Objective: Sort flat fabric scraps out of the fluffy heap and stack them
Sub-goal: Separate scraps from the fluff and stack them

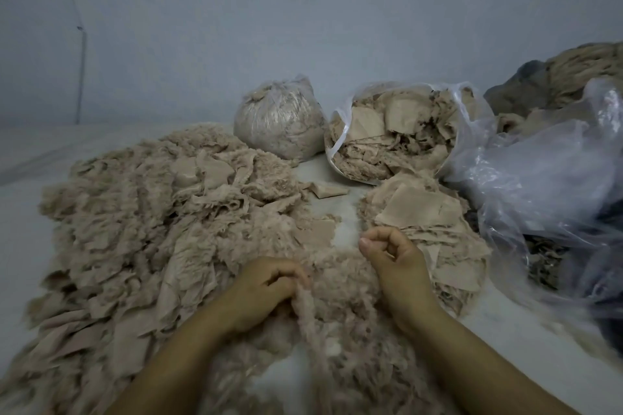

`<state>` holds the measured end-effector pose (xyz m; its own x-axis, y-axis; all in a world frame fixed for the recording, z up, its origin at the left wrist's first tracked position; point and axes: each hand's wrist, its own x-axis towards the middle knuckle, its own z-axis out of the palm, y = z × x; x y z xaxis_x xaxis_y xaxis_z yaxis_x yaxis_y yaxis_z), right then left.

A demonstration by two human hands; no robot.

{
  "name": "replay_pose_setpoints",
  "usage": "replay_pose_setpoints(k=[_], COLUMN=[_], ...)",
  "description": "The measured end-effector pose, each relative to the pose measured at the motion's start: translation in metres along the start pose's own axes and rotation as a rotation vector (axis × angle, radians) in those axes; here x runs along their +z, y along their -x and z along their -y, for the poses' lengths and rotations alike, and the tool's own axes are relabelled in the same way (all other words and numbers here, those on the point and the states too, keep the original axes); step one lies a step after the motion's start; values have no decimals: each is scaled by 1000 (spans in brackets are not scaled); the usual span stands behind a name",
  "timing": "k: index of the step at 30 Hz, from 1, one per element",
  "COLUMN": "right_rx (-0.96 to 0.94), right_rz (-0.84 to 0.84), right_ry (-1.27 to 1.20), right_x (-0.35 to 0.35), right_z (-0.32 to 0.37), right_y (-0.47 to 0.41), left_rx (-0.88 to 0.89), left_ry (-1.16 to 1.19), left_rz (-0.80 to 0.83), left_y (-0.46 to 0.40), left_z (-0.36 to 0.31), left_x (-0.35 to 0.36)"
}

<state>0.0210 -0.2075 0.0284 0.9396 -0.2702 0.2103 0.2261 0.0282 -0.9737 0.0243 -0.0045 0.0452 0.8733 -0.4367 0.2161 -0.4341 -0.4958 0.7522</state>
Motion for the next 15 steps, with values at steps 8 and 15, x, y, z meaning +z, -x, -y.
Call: replay_pose_setpoints(k=[8, 15], right_rx=[-91, -102], right_rz=[184, -29], right_ry=[-99, -225], right_x=[5, 1], right_z=[7, 12], right_y=[11, 4], left_rx=[242, 105], left_ry=[-595, -541], left_rz=[-79, -178], left_y=[-14, -17], left_z=[8, 27], left_x=[26, 20])
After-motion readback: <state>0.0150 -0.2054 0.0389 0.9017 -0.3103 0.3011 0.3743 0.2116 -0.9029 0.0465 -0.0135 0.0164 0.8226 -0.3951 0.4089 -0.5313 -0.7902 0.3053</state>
